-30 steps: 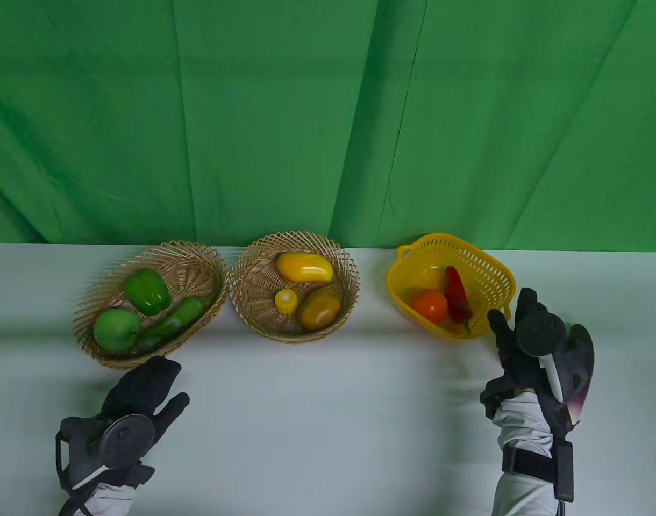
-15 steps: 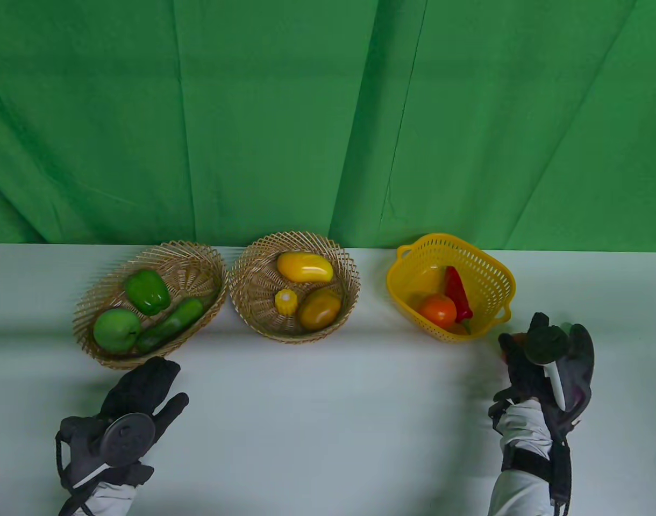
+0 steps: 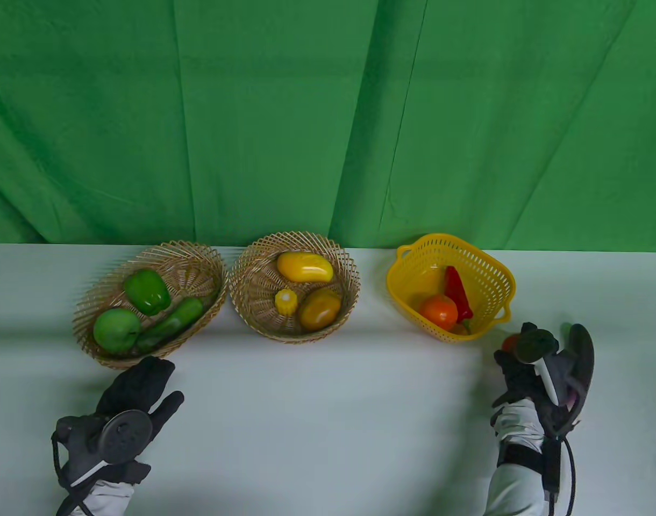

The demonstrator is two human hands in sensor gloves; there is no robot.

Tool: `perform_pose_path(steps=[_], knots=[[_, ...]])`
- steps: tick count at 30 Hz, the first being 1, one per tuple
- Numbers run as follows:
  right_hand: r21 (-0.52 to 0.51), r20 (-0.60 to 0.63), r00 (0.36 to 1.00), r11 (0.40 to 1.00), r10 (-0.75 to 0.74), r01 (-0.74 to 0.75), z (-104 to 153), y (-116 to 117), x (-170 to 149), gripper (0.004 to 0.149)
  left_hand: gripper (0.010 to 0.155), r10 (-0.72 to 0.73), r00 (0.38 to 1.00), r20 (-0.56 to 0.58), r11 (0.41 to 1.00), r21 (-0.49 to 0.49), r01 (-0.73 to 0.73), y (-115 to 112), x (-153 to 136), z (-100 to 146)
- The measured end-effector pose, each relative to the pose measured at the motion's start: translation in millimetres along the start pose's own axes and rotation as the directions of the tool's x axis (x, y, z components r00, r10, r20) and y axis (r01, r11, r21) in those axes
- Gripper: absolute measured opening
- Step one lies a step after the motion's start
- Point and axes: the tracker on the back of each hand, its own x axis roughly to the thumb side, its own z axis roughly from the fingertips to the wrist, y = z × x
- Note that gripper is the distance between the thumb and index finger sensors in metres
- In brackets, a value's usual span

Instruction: Place 10 objects into 3 containers, with green background

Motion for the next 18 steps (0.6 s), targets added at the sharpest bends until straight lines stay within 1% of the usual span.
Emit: perform_pose_path(steps=[2, 10, 18], knots=[[-0.010, -0.001, 1.000, 1.000, 0.029, -0.029, -1, 0, 1, 0.082, 0.065, -0.001, 1.000, -0.002, 1.000, -0.004, 0.001, 0, 0, 0], [0.025, 0.004, 0.999, 0.999, 0.035, -0.035, -3, -5, 3, 0.081, 0.065, 0.000, 1.000, -0.006, 1.000, 0.000, 0.000, 0, -1, 0], [0.015, 0.008, 0.998, 0.998, 0.058, -0.058, 4, -23, 7, 0.080, 0.065, 0.004, 1.000, -0.004, 1.000, 0.016, -0.004, 2, -2, 0]])
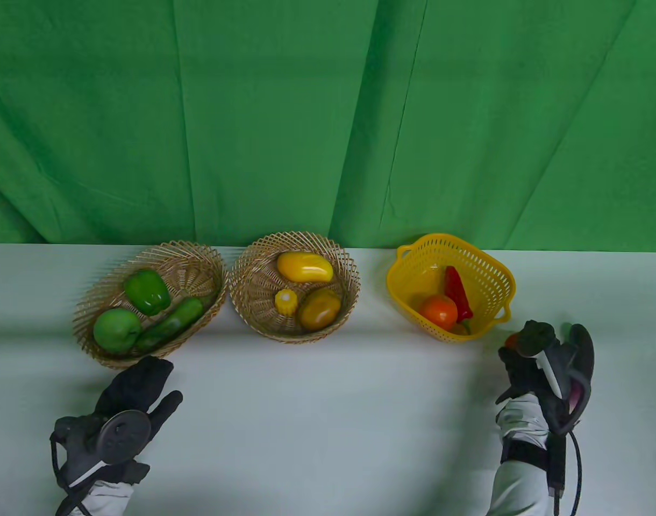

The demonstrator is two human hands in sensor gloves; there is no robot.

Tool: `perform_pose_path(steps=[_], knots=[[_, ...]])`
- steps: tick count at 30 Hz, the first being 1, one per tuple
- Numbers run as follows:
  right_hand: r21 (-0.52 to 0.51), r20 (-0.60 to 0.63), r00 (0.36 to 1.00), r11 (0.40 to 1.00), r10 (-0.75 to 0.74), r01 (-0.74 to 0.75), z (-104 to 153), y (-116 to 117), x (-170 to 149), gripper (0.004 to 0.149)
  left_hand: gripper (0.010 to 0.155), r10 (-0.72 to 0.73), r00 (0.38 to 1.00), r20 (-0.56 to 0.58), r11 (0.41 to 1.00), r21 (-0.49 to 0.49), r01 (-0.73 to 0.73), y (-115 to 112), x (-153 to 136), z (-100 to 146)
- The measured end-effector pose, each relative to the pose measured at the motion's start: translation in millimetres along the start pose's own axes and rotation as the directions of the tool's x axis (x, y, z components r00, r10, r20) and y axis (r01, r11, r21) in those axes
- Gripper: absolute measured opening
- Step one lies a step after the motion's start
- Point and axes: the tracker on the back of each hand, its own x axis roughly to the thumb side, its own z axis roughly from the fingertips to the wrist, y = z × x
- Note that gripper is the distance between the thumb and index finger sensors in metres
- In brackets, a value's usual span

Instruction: Place 10 objects into 3 containers, with green background

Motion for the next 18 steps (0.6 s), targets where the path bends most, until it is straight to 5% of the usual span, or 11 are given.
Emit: perform_pose_path(steps=[18], knots=[[-0.173, 0.044, 0.998, 0.984, 0.049, -0.041, 31, -58, 35, 0.080, 0.064, 0.014, 1.000, 0.015, 1.000, 0.023, -0.015, 3, 1, 2]])
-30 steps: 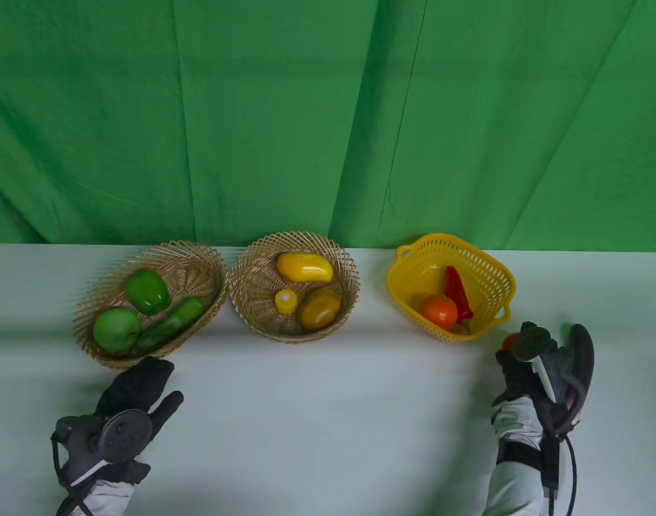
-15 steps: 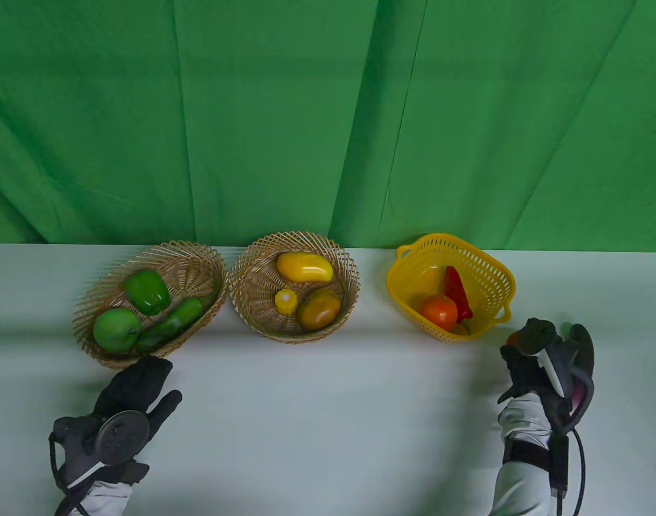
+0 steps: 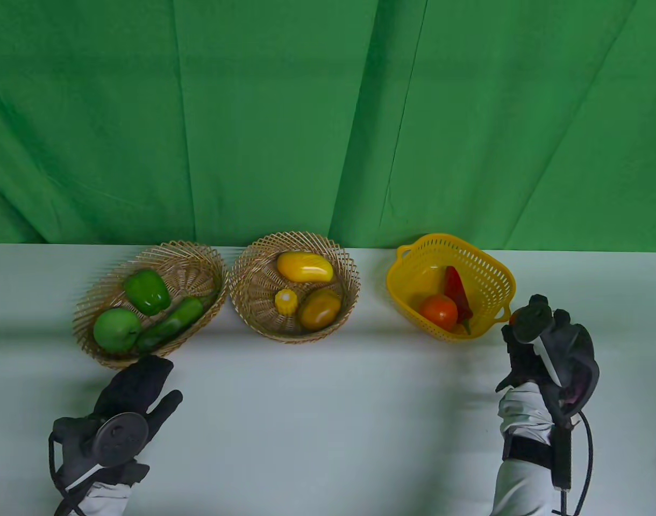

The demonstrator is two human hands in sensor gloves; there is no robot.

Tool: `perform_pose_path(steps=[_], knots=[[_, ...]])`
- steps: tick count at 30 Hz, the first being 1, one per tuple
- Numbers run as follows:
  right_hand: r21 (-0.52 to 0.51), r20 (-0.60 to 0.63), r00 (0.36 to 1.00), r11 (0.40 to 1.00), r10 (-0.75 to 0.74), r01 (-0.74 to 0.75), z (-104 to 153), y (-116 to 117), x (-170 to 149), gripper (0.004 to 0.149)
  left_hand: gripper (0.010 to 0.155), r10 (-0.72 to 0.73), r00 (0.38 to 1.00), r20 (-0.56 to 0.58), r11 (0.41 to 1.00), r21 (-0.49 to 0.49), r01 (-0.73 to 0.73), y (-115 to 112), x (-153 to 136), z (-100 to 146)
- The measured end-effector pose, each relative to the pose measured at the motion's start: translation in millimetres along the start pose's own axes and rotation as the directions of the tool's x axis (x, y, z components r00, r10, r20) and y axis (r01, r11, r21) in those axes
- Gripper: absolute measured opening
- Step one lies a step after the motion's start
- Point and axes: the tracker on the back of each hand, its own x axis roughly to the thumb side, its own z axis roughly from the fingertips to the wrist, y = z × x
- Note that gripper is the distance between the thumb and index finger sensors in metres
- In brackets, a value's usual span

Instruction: Place 10 objects into 3 containers, with green background

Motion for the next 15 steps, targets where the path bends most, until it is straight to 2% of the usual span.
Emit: perform_pose_path(steps=[7, 15], knots=[[-0.010, 0.051, 0.995, 0.996, -0.085, 0.085, 0, 0, 18, 0.079, 0.064, 0.002, 1.000, 0.000, 1.000, -0.015, -0.002, -3, 0, 0], [0.033, 0.118, 0.964, 0.971, -0.238, 0.235, -6, 16, 42, 0.079, 0.064, 0.007, 1.000, -0.003, 1.000, -0.004, -0.008, -2, 0, 0]])
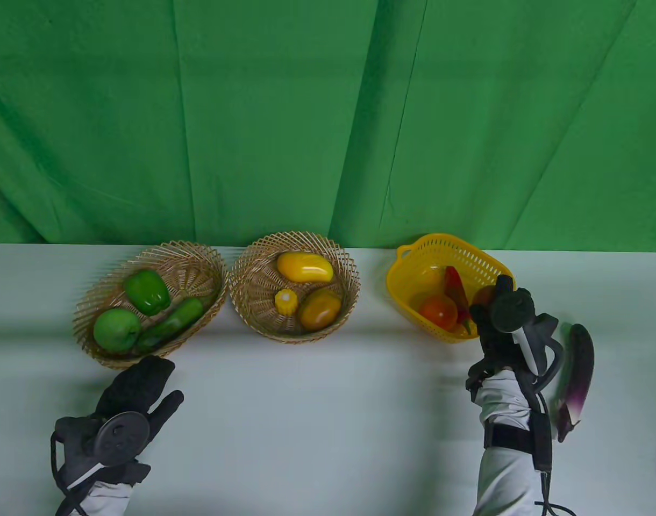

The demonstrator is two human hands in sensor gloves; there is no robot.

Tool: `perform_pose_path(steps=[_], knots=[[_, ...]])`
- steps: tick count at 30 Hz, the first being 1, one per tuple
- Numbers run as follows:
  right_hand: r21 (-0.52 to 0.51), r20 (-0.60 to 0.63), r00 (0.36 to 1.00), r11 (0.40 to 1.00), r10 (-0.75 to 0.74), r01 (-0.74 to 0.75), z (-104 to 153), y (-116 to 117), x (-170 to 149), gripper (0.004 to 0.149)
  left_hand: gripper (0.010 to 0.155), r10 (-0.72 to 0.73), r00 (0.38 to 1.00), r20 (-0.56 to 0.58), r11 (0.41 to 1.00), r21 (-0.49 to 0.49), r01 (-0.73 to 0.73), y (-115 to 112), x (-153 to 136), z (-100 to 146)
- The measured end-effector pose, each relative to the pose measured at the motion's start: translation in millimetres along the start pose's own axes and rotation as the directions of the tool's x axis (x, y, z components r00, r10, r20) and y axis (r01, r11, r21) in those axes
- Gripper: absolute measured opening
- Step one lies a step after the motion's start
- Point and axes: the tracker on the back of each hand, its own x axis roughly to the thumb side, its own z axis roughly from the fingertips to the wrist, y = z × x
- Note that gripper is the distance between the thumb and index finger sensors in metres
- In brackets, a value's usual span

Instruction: Place 10 objects into 3 containers, with green background

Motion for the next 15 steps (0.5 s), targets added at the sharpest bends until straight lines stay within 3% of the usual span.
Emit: perform_pose_path(steps=[6, 15], knots=[[-0.005, -0.022, 1.000, 1.000, 0.021, -0.021, -9, 13, 5, 0.079, 0.064, -0.006, 1.000, -0.011, 1.000, -0.001, 0.006, 0, -2, 0], [-0.044, -0.011, 1.000, 0.999, -0.006, 0.005, -6, 13, -7, 0.079, 0.064, -0.015, 1.000, -0.012, 1.000, -0.017, 0.014, -2, -2, 0]])
